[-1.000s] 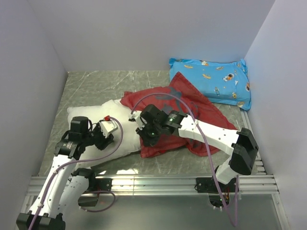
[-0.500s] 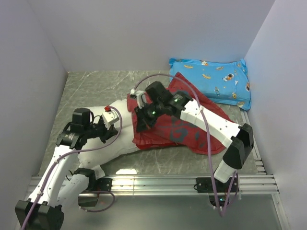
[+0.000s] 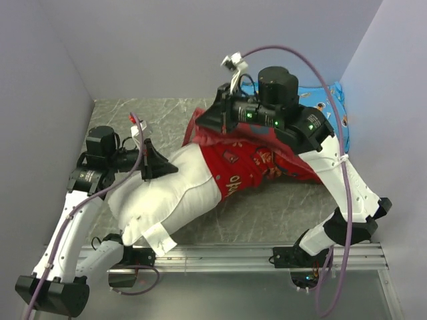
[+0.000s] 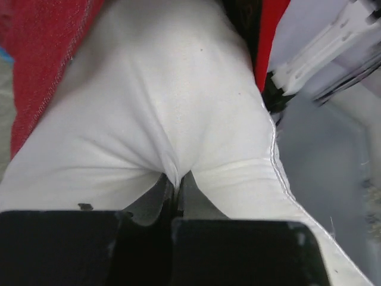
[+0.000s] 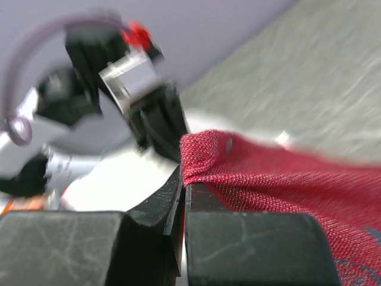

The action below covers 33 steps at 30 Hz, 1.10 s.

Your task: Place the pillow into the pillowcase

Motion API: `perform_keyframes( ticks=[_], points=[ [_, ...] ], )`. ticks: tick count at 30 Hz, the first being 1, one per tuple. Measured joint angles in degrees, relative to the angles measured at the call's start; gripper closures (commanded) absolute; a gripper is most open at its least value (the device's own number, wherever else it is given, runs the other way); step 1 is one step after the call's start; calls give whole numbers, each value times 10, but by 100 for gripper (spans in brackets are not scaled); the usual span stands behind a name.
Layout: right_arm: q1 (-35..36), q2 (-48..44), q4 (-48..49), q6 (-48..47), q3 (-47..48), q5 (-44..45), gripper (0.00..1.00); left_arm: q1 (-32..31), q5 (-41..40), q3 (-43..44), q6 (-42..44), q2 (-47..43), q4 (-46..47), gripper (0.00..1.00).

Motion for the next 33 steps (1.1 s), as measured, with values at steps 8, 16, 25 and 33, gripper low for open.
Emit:
perform_keyframes(
  ticks=[8, 16, 25, 33],
  points=[
    [-39, 145, 74, -59, 82, 63, 100, 77, 53, -153, -381, 31, 289, 100],
    [-44, 409, 96, -104, 187, 67, 25, 226, -47, -83, -294, 164, 178, 41],
    [-43, 227, 87, -179, 98, 172, 8, 241, -120, 25, -133, 154, 115, 23],
    [-23, 10, -32, -203, 108, 95, 6, 238, -85, 26, -124, 155, 66, 19]
  ],
)
